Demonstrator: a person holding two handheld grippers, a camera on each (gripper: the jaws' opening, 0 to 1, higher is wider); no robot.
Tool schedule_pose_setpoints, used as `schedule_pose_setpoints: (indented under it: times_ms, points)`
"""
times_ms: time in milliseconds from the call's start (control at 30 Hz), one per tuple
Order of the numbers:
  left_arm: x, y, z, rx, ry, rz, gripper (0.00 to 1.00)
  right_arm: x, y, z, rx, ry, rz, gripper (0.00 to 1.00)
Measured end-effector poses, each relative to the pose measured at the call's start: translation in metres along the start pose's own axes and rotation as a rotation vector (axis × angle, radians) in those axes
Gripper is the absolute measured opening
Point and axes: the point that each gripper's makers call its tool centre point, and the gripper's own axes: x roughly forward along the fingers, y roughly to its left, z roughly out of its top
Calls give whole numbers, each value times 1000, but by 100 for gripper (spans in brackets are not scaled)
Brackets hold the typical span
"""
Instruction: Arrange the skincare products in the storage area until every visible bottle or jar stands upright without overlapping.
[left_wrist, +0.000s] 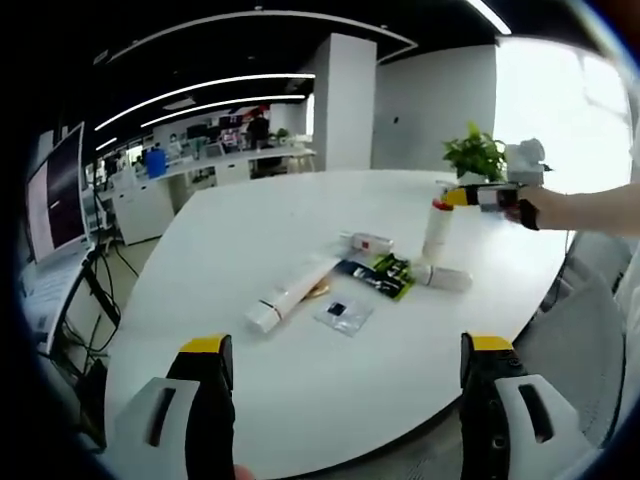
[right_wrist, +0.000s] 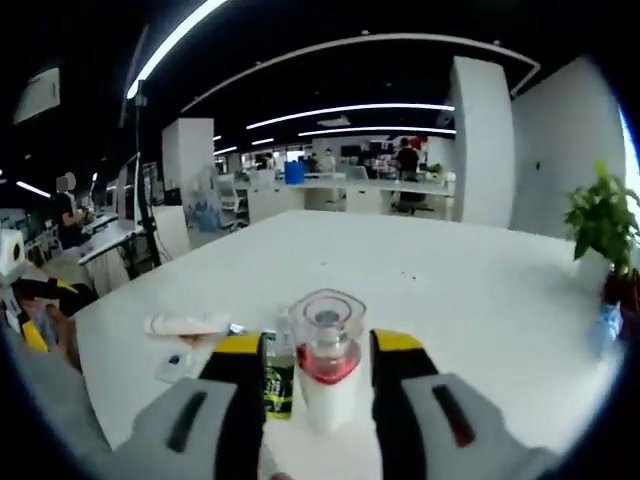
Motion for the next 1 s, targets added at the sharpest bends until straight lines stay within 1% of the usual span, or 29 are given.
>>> schedule_pose_setpoints:
  times_ms: [67,100,233,333,400,567,633,733,1000]
  points:
    - [-1,0,1,-4,-3,1,92,3,0,1,4,-3,-17,39]
    - [-1,0,1,-5,-4,0,92,4,-3,1,8,0,-41,39]
    - [0,0,0,-2,-1,0,92,7,-5,1,31,-4,-65,39]
    - [0,1,0,-2,-3,0,93,7,-3,0,11,-5,-78,39]
    - [0,1,0,-3,-2,0,93,7,-5,-2,-2,7,-93,38]
    - [1,2,-1,-3,2,2,93,10,-5,-4,-19,14,-90,34]
    - [1,2,-1,-6,3,-1,93,11,-6,-6,-55,21,-94,31]
    - [2,2,-1,-6,5,0,93,10,-8,-6,-55,21,-86,30]
    - [2,3,-1,-11,3,-1,92,8,-9,-6,-99,43,-24,29]
